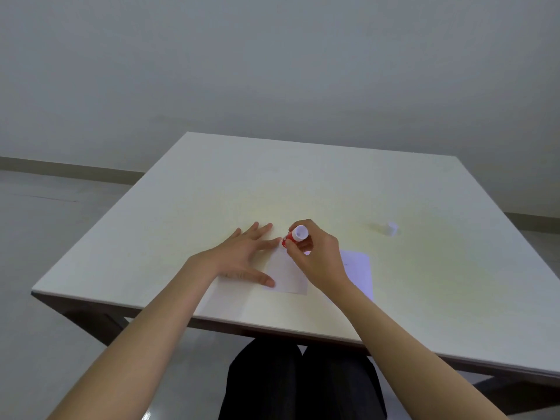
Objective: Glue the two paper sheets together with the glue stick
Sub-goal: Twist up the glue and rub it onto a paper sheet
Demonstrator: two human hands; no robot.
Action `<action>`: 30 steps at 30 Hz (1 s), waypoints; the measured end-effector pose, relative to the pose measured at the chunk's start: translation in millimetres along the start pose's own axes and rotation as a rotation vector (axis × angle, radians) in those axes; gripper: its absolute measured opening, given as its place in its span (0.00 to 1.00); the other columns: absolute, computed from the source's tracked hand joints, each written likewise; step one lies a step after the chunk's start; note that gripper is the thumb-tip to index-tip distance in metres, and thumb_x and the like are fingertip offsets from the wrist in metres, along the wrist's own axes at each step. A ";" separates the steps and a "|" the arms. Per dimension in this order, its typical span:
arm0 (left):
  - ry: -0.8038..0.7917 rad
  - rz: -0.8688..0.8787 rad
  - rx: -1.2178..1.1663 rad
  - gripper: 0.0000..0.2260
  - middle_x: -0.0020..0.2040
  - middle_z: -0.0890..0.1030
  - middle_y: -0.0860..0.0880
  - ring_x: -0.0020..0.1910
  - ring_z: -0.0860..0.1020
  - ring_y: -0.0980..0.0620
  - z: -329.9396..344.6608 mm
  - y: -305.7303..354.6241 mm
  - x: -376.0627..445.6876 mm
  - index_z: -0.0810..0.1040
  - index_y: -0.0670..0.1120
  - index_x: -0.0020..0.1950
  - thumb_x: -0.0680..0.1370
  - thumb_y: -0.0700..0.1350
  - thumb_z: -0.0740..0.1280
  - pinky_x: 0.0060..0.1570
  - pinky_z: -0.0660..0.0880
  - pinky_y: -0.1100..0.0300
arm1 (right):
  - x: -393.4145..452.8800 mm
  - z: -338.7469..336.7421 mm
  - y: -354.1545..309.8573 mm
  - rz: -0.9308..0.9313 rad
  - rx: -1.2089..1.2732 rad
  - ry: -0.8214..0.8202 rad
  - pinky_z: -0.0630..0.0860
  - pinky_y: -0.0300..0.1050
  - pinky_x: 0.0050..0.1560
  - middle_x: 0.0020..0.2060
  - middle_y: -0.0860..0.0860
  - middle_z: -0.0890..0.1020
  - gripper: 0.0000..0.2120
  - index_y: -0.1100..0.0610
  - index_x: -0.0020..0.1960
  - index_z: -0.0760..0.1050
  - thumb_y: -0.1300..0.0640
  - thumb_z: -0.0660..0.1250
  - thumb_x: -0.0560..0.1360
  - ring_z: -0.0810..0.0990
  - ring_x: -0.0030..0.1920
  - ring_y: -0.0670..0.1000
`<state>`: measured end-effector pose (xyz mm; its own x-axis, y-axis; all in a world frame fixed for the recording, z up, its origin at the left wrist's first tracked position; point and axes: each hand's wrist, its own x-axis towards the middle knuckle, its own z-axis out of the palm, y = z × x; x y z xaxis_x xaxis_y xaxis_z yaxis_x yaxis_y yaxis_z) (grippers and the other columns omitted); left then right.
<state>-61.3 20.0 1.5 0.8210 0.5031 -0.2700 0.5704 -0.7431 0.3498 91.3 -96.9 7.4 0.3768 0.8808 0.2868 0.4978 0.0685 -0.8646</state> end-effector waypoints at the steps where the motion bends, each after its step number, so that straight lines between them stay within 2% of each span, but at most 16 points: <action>1: 0.000 -0.003 -0.001 0.43 0.79 0.41 0.53 0.77 0.37 0.51 -0.4 0.4 -0.2 0.50 0.59 0.77 0.69 0.64 0.69 0.75 0.37 0.47 | -1.4 0.4 -0.2 -0.029 -0.039 -0.013 0.77 0.43 0.42 0.38 0.54 0.82 0.02 0.58 0.46 0.75 0.61 0.68 0.74 0.80 0.38 0.52; 5: 0.005 -0.012 -0.047 0.42 0.79 0.42 0.54 0.77 0.37 0.52 0.2 2.1 -0.6 0.53 0.60 0.76 0.68 0.63 0.70 0.75 0.36 0.48 | -15.9 1.3 -2.6 -0.103 -0.067 -0.086 0.78 0.47 0.42 0.37 0.52 0.82 0.01 0.57 0.45 0.75 0.60 0.66 0.74 0.79 0.38 0.51; 9: -0.004 -0.014 -0.048 0.42 0.79 0.42 0.54 0.77 0.36 0.52 0.8 2.4 -0.6 0.52 0.60 0.76 0.69 0.63 0.70 0.74 0.35 0.49 | -24.6 0.3 -6.1 -0.093 0.007 -0.174 0.79 0.48 0.43 0.36 0.51 0.83 0.01 0.57 0.43 0.75 0.60 0.66 0.72 0.81 0.37 0.52; 14: -0.021 -0.010 -0.006 0.43 0.79 0.41 0.52 0.77 0.36 0.49 -1.6 1.7 0.0 0.49 0.57 0.77 0.69 0.63 0.70 0.73 0.35 0.47 | 1.1 -16.5 1.0 0.072 0.001 0.010 0.78 0.52 0.46 0.38 0.57 0.84 0.04 0.61 0.44 0.74 0.61 0.67 0.73 0.83 0.42 0.57; 16: -0.021 -0.008 -0.005 0.43 0.79 0.41 0.52 0.77 0.37 0.49 -0.8 0.4 0.6 0.50 0.56 0.77 0.69 0.63 0.69 0.73 0.35 0.47 | 2.9 -17.9 2.6 0.062 -0.038 0.055 0.78 0.52 0.45 0.37 0.58 0.83 0.04 0.62 0.44 0.73 0.61 0.67 0.73 0.82 0.41 0.58; 17: -0.017 -0.009 -0.015 0.43 0.79 0.41 0.52 0.77 0.36 0.49 0.1 -0.3 0.9 0.50 0.57 0.77 0.69 0.63 0.70 0.73 0.35 0.48 | -1.4 -15.3 1.6 0.028 -0.064 0.046 0.78 0.50 0.44 0.36 0.56 0.82 0.04 0.61 0.43 0.73 0.61 0.67 0.73 0.81 0.39 0.56; 20: -0.006 -0.022 -0.027 0.43 0.79 0.42 0.53 0.77 0.37 0.50 2.9 -1.0 3.9 0.50 0.58 0.77 0.69 0.63 0.70 0.73 0.35 0.49 | -27.1 -0.3 -4.0 -0.150 -0.131 -0.081 0.71 0.33 0.37 0.34 0.47 0.78 0.03 0.54 0.43 0.73 0.58 0.67 0.73 0.75 0.35 0.47; 22: -0.012 -0.027 0.014 0.43 0.79 0.42 0.52 0.77 0.37 0.50 3.9 -0.7 5.8 0.50 0.58 0.77 0.69 0.64 0.69 0.74 0.36 0.48 | -37.9 5.4 -6.0 -0.246 -0.195 -0.166 0.68 0.30 0.36 0.36 0.46 0.78 0.02 0.53 0.45 0.74 0.56 0.66 0.73 0.72 0.36 0.46; 24: -0.017 -0.029 -0.002 0.43 0.79 0.41 0.53 0.77 0.37 0.50 3.2 -0.5 5.5 0.49 0.58 0.77 0.69 0.64 0.69 0.74 0.35 0.49 | -32.8 1.5 -6.1 -0.213 -0.147 -0.177 0.72 0.34 0.39 0.36 0.49 0.81 0.02 0.54 0.44 0.74 0.57 0.67 0.73 0.75 0.36 0.47; 27: -0.030 -0.028 -0.013 0.44 0.79 0.41 0.53 0.77 0.36 0.51 0.5 -0.6 3.7 0.49 0.58 0.77 0.68 0.64 0.70 0.73 0.35 0.49 | -12.6 -11.4 -2.9 -0.047 -0.059 -0.055 0.76 0.43 0.41 0.36 0.54 0.82 0.04 0.58 0.43 0.74 0.60 0.69 0.73 0.79 0.36 0.50; 30: -0.037 -0.026 0.032 0.45 0.79 0.40 0.53 0.77 0.36 0.50 -0.6 -0.2 3.5 0.48 0.57 0.77 0.69 0.64 0.69 0.73 0.35 0.48 | -4.9 -16.8 1.4 0.019 -0.072 0.051 0.76 0.49 0.42 0.36 0.58 0.81 0.04 0.61 0.43 0.73 0.62 0.68 0.73 0.79 0.37 0.56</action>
<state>-58.5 22.2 1.0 0.8040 0.5063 -0.3118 0.5901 -0.7438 0.3139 103.3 -109.0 11.8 0.4247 0.8566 0.2931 0.5442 0.0172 -0.8388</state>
